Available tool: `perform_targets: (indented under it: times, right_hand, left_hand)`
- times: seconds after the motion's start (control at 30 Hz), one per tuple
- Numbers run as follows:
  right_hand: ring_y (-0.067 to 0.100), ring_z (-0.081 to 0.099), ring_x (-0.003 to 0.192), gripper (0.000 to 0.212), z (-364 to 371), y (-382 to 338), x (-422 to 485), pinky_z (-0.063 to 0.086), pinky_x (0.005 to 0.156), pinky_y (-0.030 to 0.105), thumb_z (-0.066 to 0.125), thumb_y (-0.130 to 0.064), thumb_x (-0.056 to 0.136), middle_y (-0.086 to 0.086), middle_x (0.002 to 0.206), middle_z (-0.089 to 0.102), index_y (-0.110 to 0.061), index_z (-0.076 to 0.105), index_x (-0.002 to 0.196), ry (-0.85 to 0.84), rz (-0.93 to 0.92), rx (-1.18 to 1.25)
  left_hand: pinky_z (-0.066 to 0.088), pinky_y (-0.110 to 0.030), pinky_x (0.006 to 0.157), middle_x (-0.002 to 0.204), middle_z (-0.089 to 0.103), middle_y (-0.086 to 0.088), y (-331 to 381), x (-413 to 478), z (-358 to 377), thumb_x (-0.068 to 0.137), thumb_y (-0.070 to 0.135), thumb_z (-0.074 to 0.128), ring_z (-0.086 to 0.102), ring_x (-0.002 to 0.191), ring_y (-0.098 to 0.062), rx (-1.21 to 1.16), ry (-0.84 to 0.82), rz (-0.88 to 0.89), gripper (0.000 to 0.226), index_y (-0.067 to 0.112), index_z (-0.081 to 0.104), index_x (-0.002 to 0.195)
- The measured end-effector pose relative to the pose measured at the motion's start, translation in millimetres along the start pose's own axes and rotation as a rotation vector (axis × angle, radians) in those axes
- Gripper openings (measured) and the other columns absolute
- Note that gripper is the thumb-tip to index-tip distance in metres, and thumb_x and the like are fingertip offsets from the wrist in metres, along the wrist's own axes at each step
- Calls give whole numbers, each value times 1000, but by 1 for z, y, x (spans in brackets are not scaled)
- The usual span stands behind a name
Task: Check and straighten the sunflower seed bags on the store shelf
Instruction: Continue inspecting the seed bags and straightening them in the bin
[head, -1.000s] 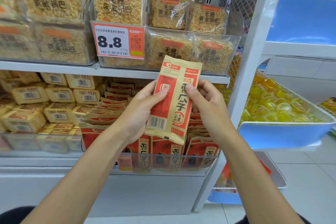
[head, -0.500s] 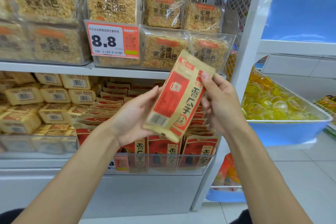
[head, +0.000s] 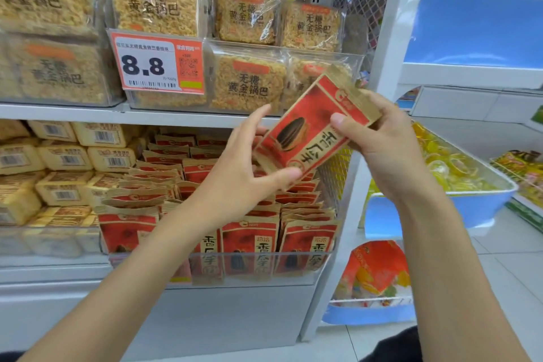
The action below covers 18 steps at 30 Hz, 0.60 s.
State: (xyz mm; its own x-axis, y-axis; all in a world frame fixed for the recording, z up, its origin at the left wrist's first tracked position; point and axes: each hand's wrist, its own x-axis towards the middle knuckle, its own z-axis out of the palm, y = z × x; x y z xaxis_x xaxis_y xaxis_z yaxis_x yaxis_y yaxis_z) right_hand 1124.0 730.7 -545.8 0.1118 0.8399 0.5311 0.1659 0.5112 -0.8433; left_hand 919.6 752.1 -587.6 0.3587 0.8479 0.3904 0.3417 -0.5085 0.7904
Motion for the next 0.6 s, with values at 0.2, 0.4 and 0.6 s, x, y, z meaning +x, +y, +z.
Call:
perform_targets:
  times: [0.2, 0.4, 0.6]
  right_hand:
    - [20, 66, 86, 18, -31, 14, 7, 52, 90, 40, 73, -8, 81, -3, 83, 73, -26, 75, 84, -34, 0, 15]
    - [16, 68, 85, 18, -32, 30, 10, 52, 84, 30, 69, -2, 83, 1, 87, 74, -14, 72, 96, -134, 73, -62]
    - [18, 70, 91, 23, -31, 36, 13, 54, 85, 28, 70, -7, 78, 3, 93, 75, -10, 71, 100, -232, 121, -51]
  left_hand:
    - [37, -21, 99, 130, 60, 14, -15, 15, -7, 104, 21, 43, 52, 123, -5, 300, -110, -152, 29, 34, 63, 122]
    - [49, -42, 91, 124, 56, 15, -25, 15, -3, 104, 18, 41, 63, 101, -18, 365, -263, -197, 33, 33, 70, 112]
    - [45, -47, 98, 131, 57, 12, -23, 14, -4, 104, 20, 43, 55, 116, -35, 326, -233, -226, 31, 31, 70, 113]
